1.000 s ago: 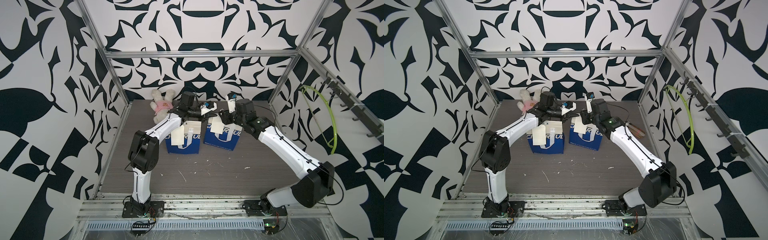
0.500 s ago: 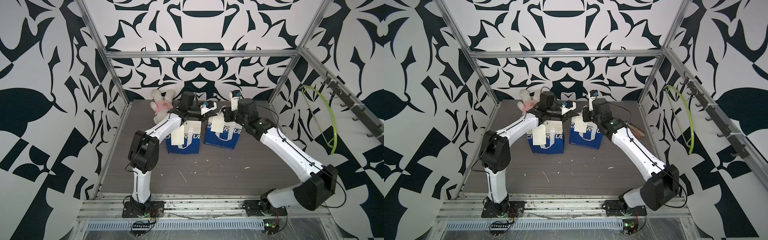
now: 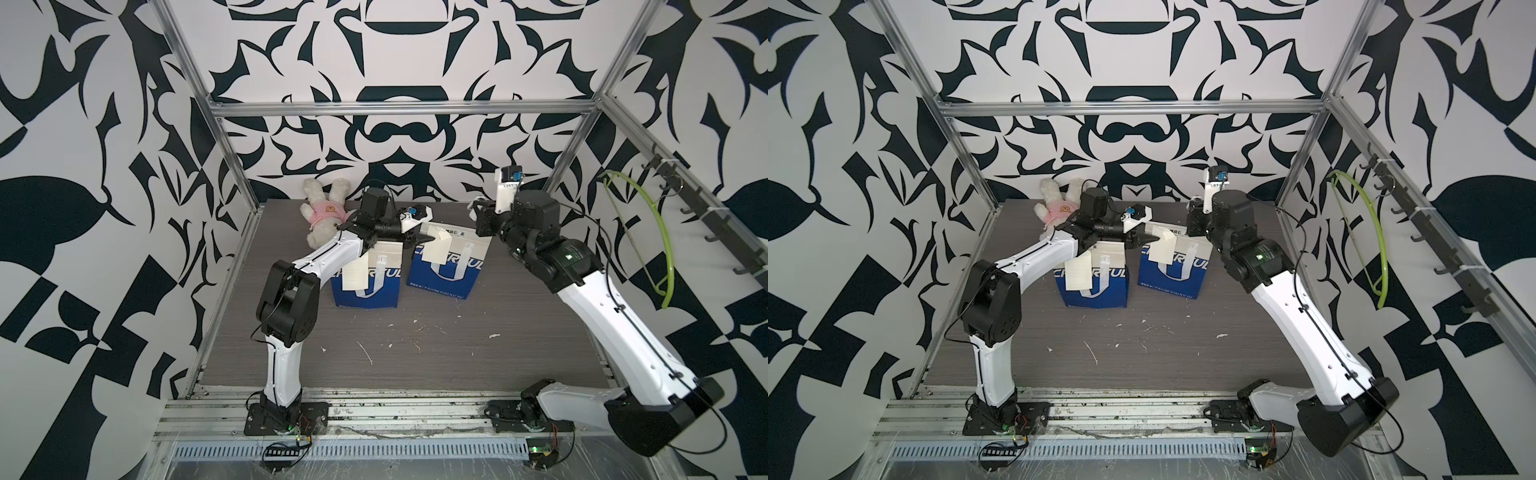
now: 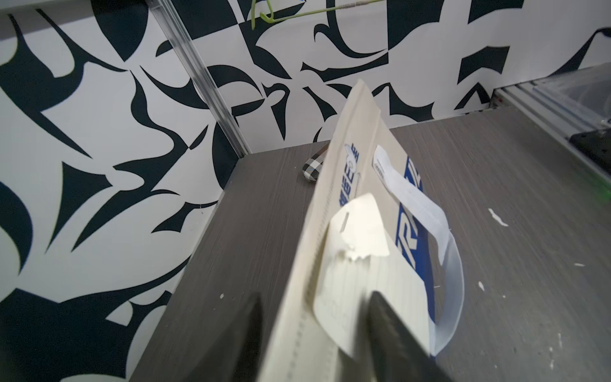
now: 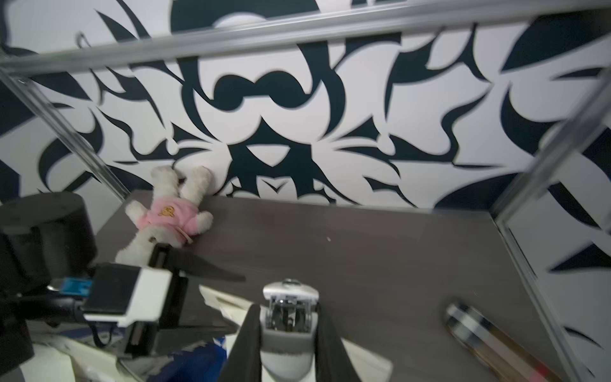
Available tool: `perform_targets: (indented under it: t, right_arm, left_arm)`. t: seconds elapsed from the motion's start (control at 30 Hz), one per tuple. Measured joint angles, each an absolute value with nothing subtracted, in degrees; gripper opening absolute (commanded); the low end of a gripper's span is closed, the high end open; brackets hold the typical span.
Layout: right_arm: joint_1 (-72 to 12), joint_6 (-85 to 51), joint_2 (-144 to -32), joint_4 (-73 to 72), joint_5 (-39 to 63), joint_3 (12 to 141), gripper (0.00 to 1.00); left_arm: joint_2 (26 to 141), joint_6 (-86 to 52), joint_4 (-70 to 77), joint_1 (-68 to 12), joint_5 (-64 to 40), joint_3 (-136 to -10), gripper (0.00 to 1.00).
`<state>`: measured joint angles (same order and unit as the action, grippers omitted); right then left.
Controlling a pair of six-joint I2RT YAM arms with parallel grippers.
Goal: Staple the receipts to the bags
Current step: Pick up the stapler from the takeout bag, then place the stapler at the center of the board.
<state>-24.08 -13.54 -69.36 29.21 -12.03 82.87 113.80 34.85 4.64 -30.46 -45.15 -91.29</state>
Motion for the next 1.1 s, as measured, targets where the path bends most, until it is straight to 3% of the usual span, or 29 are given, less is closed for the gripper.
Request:
perform_targets:
  t: [0.03,0.4,0.67,1.1]
  right_arm:
    - [-23.1,-14.0,-68.1,32.4,-12.6,82.8,0.0]
    - [-14.4,-22.0,-60.0,55.4,-11.7,76.1,0.0]
    - [-7.5,-23.6,-69.6,61.2,0.4,65.6,0.0]
    - [-2.4,-18.9,-92.6,58.6,12.9,61.8,0.0]
  left_arm:
    - [113.8,34.5,5.8,-30.5,-44.9,-90.6,1.0]
    - [110.4,27.0,17.2,-31.0,-42.4,-87.5,1.0]
    - [100.9,21.1,23.3,-31.5,-38.6,-87.4,1.0]
    - [78.6,16.5,13.3,-28.3,-15.6,-81.4,1.0]
